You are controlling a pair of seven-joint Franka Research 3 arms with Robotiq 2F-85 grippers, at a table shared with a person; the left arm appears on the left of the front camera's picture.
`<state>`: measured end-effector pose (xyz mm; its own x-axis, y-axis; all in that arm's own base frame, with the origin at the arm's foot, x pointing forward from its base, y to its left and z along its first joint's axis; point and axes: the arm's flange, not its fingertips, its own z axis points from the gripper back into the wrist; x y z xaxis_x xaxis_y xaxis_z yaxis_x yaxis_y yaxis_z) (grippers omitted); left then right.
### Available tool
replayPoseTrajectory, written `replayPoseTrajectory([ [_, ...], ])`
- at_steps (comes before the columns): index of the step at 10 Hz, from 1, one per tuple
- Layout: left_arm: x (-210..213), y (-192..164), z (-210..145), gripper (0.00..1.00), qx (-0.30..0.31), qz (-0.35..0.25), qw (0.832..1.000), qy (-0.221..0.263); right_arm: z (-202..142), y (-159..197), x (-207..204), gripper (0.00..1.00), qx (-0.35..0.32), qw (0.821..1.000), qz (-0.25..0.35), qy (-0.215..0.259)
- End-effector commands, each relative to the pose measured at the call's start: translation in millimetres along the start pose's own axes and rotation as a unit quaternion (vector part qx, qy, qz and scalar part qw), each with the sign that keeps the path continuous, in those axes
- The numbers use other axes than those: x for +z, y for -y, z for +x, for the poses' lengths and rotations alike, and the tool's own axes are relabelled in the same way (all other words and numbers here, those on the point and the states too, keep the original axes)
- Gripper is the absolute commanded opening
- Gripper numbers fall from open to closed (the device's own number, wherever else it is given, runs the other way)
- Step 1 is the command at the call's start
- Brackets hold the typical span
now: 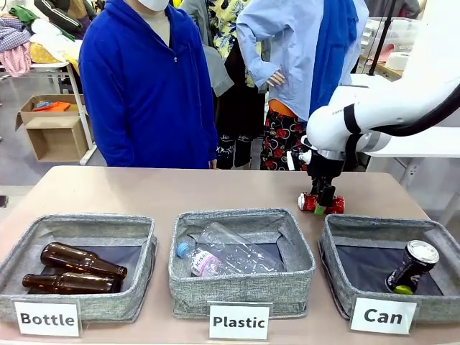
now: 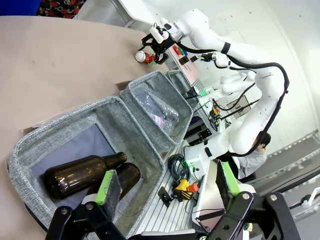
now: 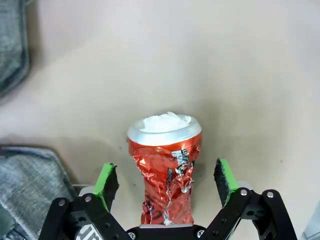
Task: Sort the can waste into the basket.
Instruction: Pick up the can waste from the table and place it in the right Fabric basket.
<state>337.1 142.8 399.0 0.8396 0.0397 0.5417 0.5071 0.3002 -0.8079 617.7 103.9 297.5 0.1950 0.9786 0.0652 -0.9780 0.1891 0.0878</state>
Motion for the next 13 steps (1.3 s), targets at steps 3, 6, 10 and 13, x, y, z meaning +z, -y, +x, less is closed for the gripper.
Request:
replayPoseTrajectory([
  [3, -0.9, 3.4, -2.0, 1.00, 0.004, 0.005, 1.000, -0.001, -3.6, 12.7, -6.1, 1.00, -0.023, 1.000, 0.007, -0.001],
  [6, -0.9, 3.4, -2.0, 1.00, 0.004, 0.005, 1.000, -0.001, -10.7, 9.4, -6.5, 0.40, -0.019, 1.000, 0.005, -0.010],
  [10, -0.9, 3.4, -2.0, 1.00, 0.004, 0.005, 1.000, -0.001, -11.9, 7.1, -5.8, 0.00, -0.030, 1.000, 0.007, -0.006],
  [13, -0.9, 3.4, -2.0, 1.00, 0.004, 0.005, 1.000, -0.001, -11.3, -2.8, 8.5, 0.00, -0.029, 0.999, -0.005, -0.017],
])
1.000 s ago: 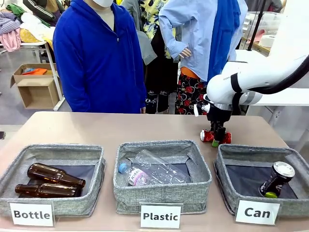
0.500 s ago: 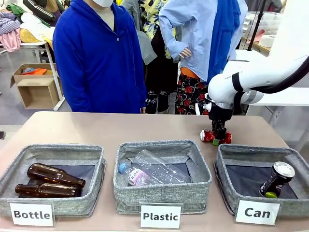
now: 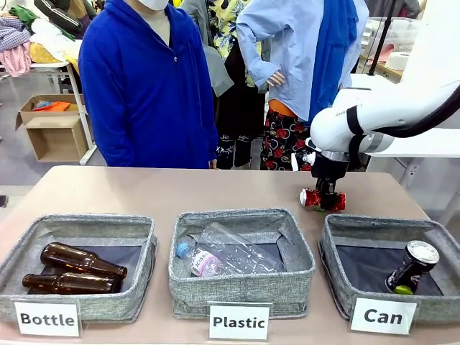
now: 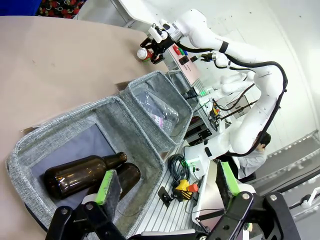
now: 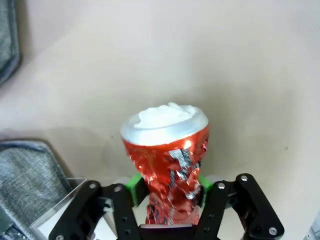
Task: Sort the can waste into the basket.
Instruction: Pick up the can waste from the table and place it in the right Fabric basket.
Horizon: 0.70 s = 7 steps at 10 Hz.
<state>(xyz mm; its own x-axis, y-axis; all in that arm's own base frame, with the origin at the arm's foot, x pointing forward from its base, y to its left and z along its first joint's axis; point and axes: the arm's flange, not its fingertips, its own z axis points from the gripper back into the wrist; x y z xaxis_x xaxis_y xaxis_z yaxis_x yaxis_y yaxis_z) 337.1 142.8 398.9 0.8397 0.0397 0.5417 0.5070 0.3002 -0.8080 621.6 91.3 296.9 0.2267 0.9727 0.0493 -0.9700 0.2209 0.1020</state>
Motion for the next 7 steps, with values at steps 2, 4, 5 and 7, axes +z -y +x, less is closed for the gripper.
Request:
replayPoseTrajectory([
  [2, -0.9, 3.4, -1.9, 1.00, 0.004, 0.005, 1.000, -0.001, 3.7, -37.7, 51.6, 0.00, -0.009, 0.998, -0.044, -0.033],
  [4, -0.9, 3.4, -1.9, 1.00, 0.004, 0.005, 1.000, -0.001, 4.8, -75.6, 99.4, 0.00, -0.007, 0.995, -0.079, -0.057],
  [5, -0.9, 3.4, -1.9, 1.00, 0.004, 0.005, 1.000, -0.001, 8.1, -93.3, 112.0, 0.00, 0.000, 0.995, -0.074, -0.073],
  [7, -0.9, 3.4, -1.9, 1.00, 0.004, 0.005, 1.000, -0.001, 2.4, -127.4, 124.5, 0.00, 0.034, 0.996, -0.026, -0.084],
])
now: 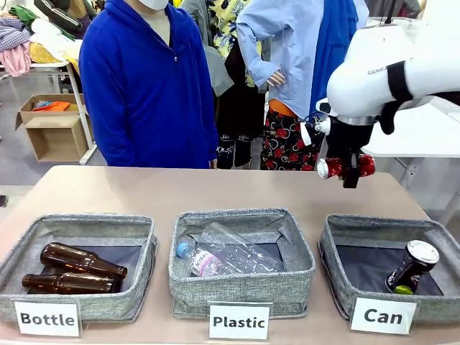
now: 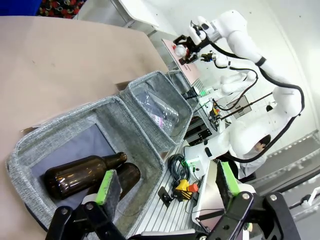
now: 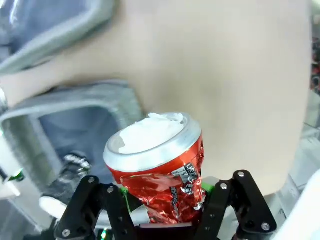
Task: Sort the can waste into the basket.
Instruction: Pick up the can waste from the table and place it in the right Fabric basket.
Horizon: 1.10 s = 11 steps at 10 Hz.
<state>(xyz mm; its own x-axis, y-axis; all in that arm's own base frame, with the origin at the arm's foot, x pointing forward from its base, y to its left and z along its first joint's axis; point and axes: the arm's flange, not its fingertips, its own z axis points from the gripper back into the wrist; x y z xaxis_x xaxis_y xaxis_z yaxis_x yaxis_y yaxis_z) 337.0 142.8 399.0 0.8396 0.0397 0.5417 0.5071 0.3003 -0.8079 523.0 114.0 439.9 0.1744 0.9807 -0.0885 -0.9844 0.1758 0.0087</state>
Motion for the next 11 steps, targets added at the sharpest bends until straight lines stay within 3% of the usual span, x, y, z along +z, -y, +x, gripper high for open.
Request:
replayPoseTrajectory([
  [1, -1.0, 3.4, -1.9, 1.00, 0.004, 0.004, 1.000, -0.001, -12.0, -22.1, -6.3, 0.00, 0.048, 0.998, 0.051, -0.004],
  [4, -1.0, 3.4, -1.9, 1.00, 0.004, 0.004, 1.000, -0.001, -56.4, -58.0, -18.1, 0.00, 0.118, 0.985, 0.125, 0.022],
  [10, -1.0, 3.4, -1.9, 1.00, 0.004, 0.004, 1.000, -0.001, -82.0, -64.9, -48.7, 0.00, 0.101, 0.987, 0.125, 0.033],
  [11, -1.0, 3.4, -1.9, 1.00, 0.004, 0.004, 1.000, -0.001, -82.6, -63.5, -48.7, 0.08, 0.100, 0.986, 0.126, 0.042],
])
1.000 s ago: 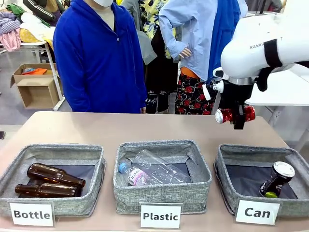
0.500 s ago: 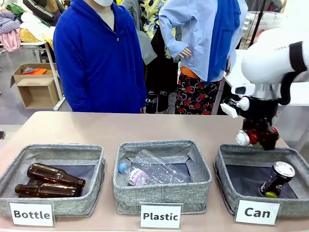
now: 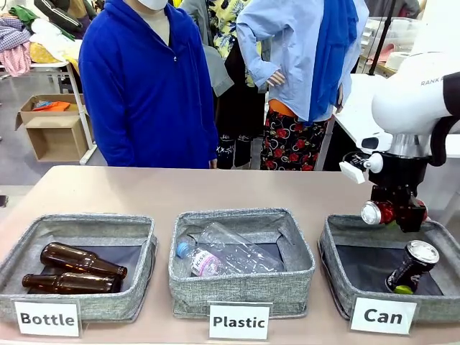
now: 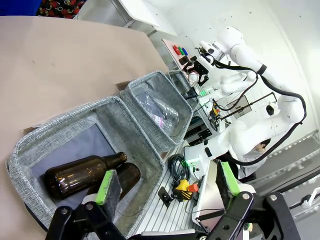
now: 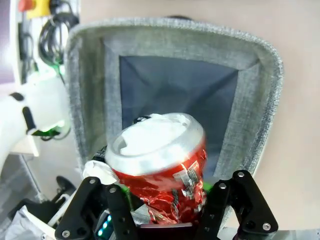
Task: Sort the can waste into the basket.
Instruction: Pick up the can waste from the table and place it in the right Fabric basket.
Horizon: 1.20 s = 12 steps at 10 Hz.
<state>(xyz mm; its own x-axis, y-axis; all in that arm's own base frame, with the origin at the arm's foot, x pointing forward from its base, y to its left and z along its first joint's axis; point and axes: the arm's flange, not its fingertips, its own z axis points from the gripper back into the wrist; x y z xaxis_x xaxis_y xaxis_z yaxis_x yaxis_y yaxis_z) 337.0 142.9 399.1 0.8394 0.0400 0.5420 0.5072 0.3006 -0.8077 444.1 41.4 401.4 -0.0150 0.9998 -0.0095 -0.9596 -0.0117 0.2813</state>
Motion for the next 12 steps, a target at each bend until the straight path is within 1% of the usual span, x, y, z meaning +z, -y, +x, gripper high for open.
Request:
replayPoseTrajectory([
  [1, -1.1, 3.3, -1.9, 1.00, 0.004, 0.004, 1.000, -0.001, -1.8, 1.9, -1.5, 0.55, 0.002, 1.000, -0.002, 0.015],
  [2, -1.1, 3.3, -1.9, 1.00, 0.004, 0.004, 1.000, -0.001, -2.3, 2.6, 0.7, 0.65, 0.004, 1.000, -0.002, 0.015],
  [3, -1.1, 3.3, -1.9, 1.00, 0.004, 0.004, 1.000, -0.001, -3.0, 2.1, 0.4, 1.00, 0.008, 1.000, -0.003, 0.019],
  [5, -1.1, 3.3, -1.9, 1.00, 0.004, 0.004, 1.000, -0.001, -3.2, 6.8, -0.9, 1.00, 0.009, 1.000, 0.008, 0.022],
  [6, -1.1, 3.3, -1.9, 1.00, 0.004, 0.004, 1.000, -0.001, -3.4, 8.1, -0.7, 0.89, 0.006, 1.000, 0.010, 0.024],
  [7, -1.1, 3.3, -1.9, 1.00, 0.004, 0.004, 1.000, -0.001, -3.3, 7.4, -1.4, 0.99, 0.002, 0.999, 0.010, 0.030],
  [8, -1.1, 3.3, -1.9, 1.00, 0.004, 0.004, 1.000, -0.001, -3.8, 7.2, -1.4, 1.00, -0.001, 0.999, 0.006, 0.040],
  [9, -1.1, 3.3, -1.9, 1.00, 0.004, 0.004, 1.000, -0.001, -5.4, 9.2, -0.2, 1.00, -0.001, 0.997, 0.006, 0.072],
  [10, -1.1, 3.3, -1.9, 1.00, 0.004, 0.004, 1.000, -0.001, -7.9, 13.0, 1.4, 1.00, 0.004, 0.993, 0.006, 0.114],
  [11, -1.1, 3.3, -1.9, 1.00, 0.004, 0.004, 1.000, -0.001, -10.5, 17.7, 5.5, 1.00, -0.003, 0.985, 0.018, 0.174],
  [12, -1.1, 3.3, -1.9, 1.00, 0.004, 0.004, 1.000, -0.001, -8.5, 20.9, 11.9, 1.00, -0.040, 0.963, 0.018, 0.266],
])
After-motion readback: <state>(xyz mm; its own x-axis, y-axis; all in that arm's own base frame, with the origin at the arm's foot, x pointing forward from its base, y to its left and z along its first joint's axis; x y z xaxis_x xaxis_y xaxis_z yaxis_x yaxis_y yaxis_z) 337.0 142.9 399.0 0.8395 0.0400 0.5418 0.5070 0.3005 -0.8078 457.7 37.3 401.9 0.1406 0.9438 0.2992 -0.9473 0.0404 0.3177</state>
